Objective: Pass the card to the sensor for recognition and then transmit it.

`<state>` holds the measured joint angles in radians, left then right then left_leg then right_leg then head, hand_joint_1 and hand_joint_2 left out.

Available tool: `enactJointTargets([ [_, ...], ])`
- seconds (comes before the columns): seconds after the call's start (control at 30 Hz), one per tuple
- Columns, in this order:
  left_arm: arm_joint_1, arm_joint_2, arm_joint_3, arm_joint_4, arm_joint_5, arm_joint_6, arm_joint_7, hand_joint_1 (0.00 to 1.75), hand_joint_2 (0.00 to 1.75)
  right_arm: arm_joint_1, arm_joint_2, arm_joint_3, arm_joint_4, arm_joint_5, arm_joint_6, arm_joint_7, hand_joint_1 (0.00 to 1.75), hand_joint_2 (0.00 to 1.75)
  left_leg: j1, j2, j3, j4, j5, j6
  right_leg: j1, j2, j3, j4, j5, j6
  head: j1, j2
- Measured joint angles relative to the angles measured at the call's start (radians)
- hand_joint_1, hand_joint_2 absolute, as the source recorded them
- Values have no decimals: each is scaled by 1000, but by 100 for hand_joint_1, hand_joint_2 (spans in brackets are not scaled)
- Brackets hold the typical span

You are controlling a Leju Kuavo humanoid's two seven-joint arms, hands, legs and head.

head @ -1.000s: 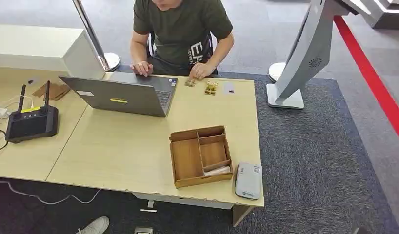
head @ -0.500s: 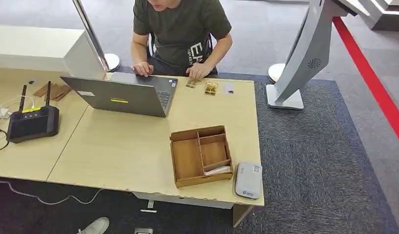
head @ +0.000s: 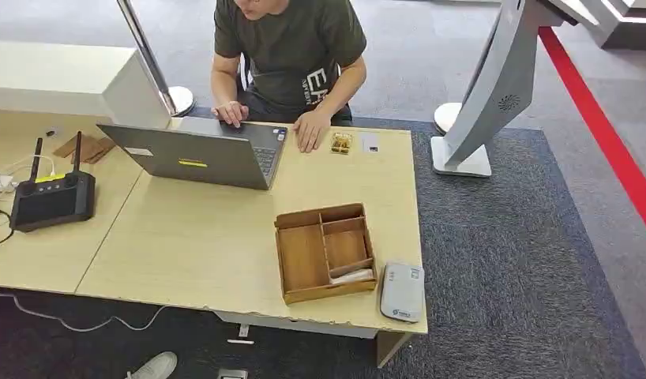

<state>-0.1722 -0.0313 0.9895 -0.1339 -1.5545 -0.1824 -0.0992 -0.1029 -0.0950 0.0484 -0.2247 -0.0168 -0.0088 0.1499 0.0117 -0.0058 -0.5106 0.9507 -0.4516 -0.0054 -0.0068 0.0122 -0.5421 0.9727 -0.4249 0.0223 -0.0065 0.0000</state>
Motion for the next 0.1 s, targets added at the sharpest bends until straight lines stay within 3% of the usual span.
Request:
enactJointTargets([
  [0.1, -2, 0, 0, 0, 6, 29, -13, 0, 175, 9, -3, 20, 3, -3, 9, -17, 0, 175, 0, 0, 0, 0, 0, 0, 0, 0, 0, 0, 0, 0, 0, 0],
])
